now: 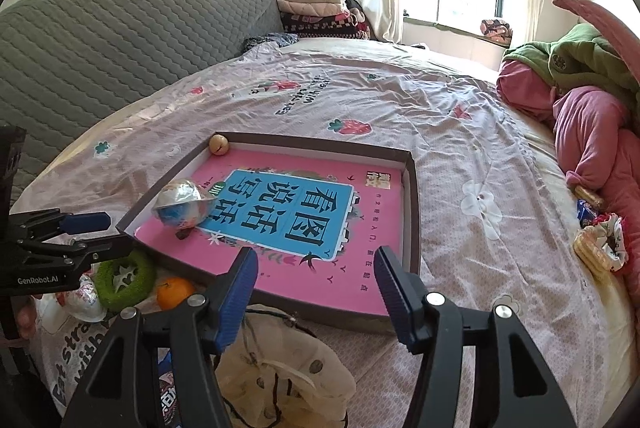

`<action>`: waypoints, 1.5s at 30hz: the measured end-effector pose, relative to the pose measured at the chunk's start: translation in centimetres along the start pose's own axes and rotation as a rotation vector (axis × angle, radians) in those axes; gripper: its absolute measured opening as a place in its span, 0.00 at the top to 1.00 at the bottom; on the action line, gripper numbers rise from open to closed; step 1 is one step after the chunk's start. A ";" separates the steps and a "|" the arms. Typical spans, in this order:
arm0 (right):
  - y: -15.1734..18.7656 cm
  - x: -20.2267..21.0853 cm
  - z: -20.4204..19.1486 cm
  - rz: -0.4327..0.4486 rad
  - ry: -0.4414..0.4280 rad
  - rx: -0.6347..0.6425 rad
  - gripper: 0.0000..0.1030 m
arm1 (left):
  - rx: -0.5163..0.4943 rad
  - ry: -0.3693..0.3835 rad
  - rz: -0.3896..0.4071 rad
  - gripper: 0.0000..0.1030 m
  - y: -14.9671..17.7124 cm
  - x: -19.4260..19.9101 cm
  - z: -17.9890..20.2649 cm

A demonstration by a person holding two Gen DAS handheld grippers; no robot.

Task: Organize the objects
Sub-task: 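Withdraw both open grippers from the tray, then grasp the red-and-white wrapped egg with left gripper while right gripper approaches the blue cookie packet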

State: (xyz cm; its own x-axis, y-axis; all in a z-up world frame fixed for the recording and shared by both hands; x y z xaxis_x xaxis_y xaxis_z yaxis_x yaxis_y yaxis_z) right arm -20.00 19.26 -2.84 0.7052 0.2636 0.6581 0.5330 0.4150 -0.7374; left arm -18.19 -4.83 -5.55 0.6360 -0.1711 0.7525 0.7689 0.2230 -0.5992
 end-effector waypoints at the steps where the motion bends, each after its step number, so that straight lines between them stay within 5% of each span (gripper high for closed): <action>1: 0.0 0.1 -0.1 0.002 0.000 0.001 0.42 | -0.005 -0.003 0.004 0.37 0.1 0.2 0.1; 45: 3.7 4.0 -3.2 0.034 -0.001 -0.039 0.41 | 0.032 -0.014 0.028 0.37 4.4 3.9 -0.4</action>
State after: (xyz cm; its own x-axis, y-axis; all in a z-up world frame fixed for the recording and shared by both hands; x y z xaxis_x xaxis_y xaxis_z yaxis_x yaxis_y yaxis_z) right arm -13.73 19.04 -3.39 0.7225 0.2782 0.6329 0.5266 0.3717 -0.7646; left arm -12.29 -4.89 -5.32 0.6564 -0.1505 0.7393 0.7479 0.2585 -0.6114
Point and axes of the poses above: each gripper's, at about its wrist camera, not at the fingertips, and x roughly against the way its jaws point, z to its right, y to its underside, the point moved 3 cm from there along -x, roughly the way its jaws point, and after that the axes turned 12 degrees about x, right-handed, at the moved point
